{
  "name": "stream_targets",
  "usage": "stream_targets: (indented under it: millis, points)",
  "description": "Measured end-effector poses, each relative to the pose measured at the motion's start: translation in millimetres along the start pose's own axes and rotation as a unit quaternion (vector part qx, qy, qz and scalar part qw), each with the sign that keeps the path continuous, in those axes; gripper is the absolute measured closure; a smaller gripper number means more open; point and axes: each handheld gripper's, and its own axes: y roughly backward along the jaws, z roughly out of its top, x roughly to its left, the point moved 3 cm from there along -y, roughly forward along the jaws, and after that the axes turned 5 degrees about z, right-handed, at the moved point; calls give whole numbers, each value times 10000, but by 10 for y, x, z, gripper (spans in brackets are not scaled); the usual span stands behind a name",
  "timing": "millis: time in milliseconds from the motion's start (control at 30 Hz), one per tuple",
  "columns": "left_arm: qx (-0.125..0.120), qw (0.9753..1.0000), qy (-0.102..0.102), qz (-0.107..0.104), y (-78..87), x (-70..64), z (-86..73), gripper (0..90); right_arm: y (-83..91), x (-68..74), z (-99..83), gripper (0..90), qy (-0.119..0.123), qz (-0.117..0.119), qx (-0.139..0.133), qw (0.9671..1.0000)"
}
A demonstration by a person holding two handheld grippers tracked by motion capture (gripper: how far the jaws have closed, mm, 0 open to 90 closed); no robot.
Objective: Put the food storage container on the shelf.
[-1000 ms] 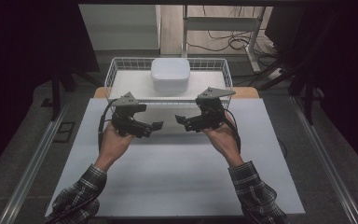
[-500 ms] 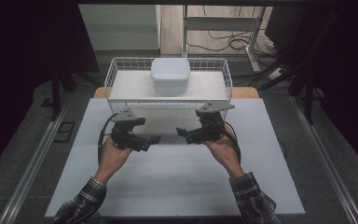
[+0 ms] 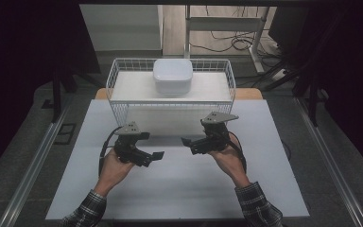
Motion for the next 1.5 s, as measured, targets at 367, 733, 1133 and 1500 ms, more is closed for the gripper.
stream_targets:
  millis: [367,733,1133,1500]
  points:
    - [-109,9998,-134,18,14,-116,-225,0,-14,70,-210,0,-73,79,136,9998]
    - [-115,9998,-158,70,23,-190,-381,0,1,164,-397,0,-101,105,246,9996]
    - [-104,9998,-53,135,99,-196,-567,3,96,200,-595,0,-123,7,277,9995]
    - [-98,9992,129,365,263,-135,-774,6,253,204,-825,0,-183,-117,340,9992]
